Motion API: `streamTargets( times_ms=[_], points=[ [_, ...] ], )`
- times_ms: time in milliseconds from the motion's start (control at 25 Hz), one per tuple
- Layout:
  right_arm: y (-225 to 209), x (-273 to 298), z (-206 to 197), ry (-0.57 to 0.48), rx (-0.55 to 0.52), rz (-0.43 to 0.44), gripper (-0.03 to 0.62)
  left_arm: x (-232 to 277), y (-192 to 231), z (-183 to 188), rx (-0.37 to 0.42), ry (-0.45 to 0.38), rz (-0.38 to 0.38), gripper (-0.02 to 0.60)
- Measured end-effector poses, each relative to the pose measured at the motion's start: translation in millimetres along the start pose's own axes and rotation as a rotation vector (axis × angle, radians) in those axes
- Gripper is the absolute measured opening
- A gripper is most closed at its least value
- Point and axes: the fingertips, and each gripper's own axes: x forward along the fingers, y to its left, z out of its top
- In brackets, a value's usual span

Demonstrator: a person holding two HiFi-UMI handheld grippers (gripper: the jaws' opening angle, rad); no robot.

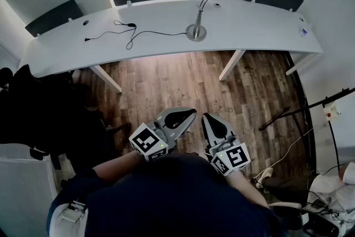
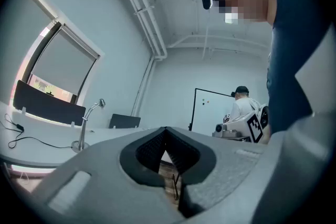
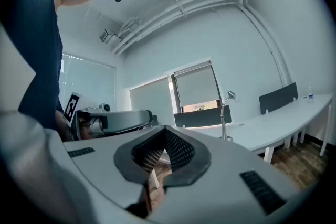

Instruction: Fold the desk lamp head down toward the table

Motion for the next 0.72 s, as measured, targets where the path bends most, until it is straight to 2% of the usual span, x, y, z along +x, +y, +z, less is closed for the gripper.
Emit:
streamTargets(
  times_ms=[520, 720],
  points=[
    [2, -9, 1, 0.0, -0.005, 0.017, 0.009, 1, -10, -1, 0.02, -0.003, 0.009, 0.006],
    [3, -11, 2, -0.002, -0.025, 0.033, 0.009, 6, -12, -3, -0.002, 0.0, 0.027, 0.006]
  ],
)
